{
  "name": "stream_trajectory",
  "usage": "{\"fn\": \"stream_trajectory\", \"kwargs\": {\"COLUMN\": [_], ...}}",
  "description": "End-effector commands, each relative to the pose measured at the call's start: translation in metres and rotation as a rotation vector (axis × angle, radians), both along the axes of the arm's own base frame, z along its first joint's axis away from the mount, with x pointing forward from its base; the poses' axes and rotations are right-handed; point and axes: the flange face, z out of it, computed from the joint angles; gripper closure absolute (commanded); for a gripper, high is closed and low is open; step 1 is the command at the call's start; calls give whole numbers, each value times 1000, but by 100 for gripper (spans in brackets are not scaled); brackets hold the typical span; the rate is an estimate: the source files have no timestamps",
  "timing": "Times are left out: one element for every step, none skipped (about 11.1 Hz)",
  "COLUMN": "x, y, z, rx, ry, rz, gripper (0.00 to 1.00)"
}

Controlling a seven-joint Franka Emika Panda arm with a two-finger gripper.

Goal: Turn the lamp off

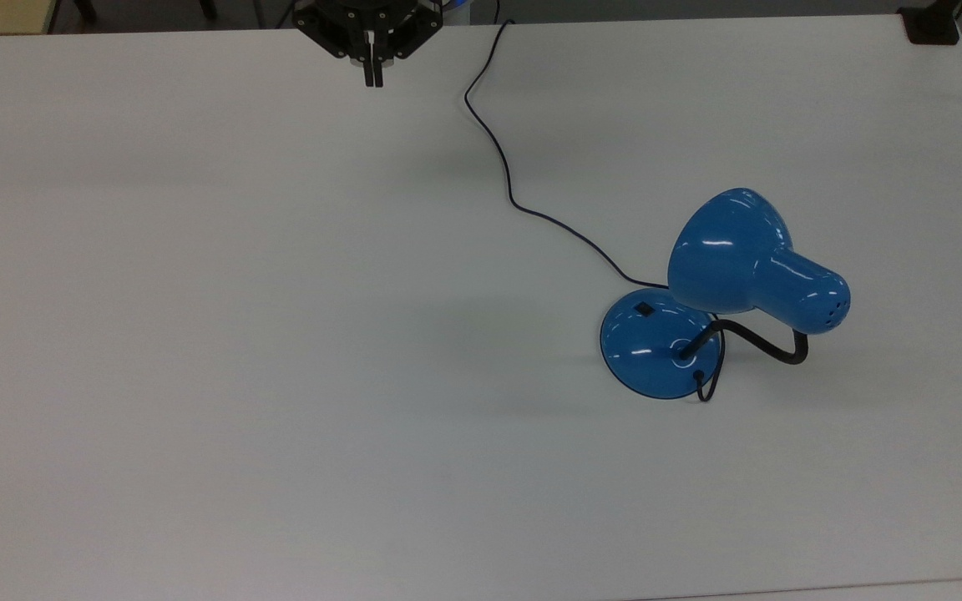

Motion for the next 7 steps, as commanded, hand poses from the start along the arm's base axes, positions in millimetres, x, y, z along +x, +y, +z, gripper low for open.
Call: {"fn": "stream_trajectory", "kwargs": {"x": [-4,-3,-3,-3,-3,-3,-2], "y": [-11,-7,-7,-9,-16,-20,-21], "z": [4,3,4,5,10,15,19], "rx": [-3,-3,-5,-4,11,34,36], "ry": [-9,-7,-9,-12,-22,-32,-39], "rz": [-46,-40,-49,-54,-71,-85,-90], "gripper": [38,13,0,0,0,0,0]}}
